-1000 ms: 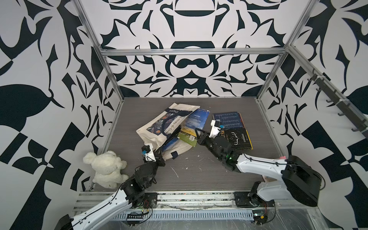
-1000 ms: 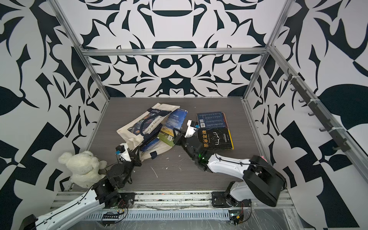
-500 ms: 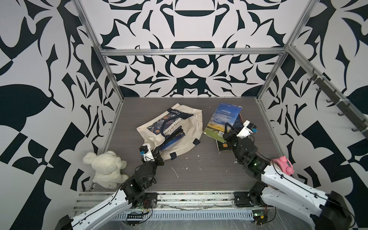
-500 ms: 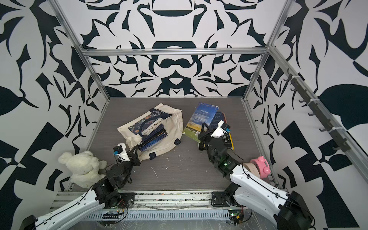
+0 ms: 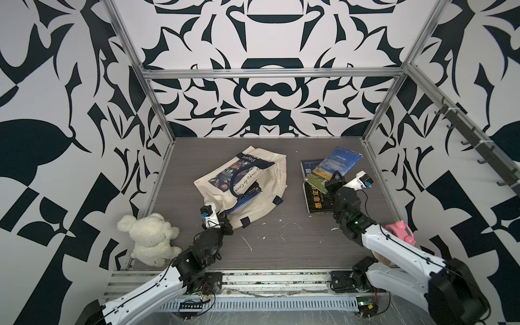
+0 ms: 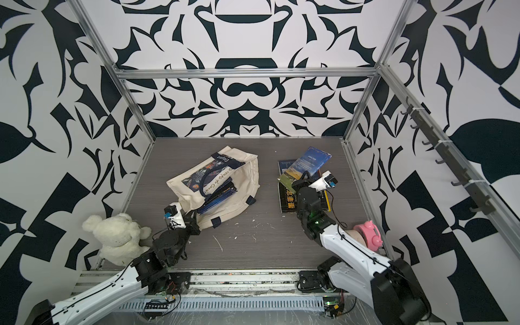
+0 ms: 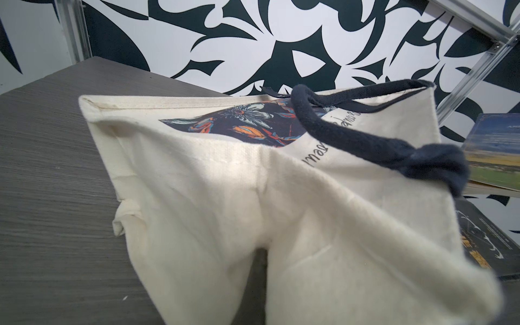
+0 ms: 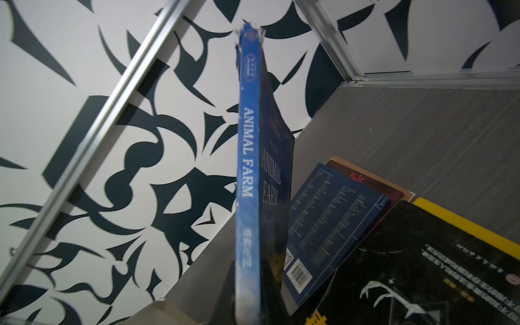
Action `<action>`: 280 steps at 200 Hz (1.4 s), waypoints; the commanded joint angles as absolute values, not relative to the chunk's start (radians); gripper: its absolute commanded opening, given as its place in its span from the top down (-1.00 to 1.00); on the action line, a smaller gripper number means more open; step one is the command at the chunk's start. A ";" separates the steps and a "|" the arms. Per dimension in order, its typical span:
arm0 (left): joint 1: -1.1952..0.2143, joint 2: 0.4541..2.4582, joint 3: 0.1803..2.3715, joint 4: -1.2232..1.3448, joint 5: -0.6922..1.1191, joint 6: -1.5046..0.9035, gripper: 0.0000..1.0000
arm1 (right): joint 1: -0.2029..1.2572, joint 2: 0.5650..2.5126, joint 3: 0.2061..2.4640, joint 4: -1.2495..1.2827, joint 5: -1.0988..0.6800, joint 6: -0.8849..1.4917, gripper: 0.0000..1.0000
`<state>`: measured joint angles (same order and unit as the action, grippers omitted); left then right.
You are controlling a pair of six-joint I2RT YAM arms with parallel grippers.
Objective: Take out the books from the canvas bag
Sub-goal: Place the book on the book.
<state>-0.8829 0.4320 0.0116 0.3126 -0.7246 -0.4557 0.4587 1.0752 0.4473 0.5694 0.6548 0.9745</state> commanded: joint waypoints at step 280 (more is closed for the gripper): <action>-0.881 0.512 0.063 0.393 -0.629 -0.443 1.00 | 0.330 1.741 0.735 0.820 0.672 1.404 0.08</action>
<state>-0.8818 0.5102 0.0280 0.3408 -0.6384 -0.4480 0.3233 1.7985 0.7155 0.8185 0.6449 1.4105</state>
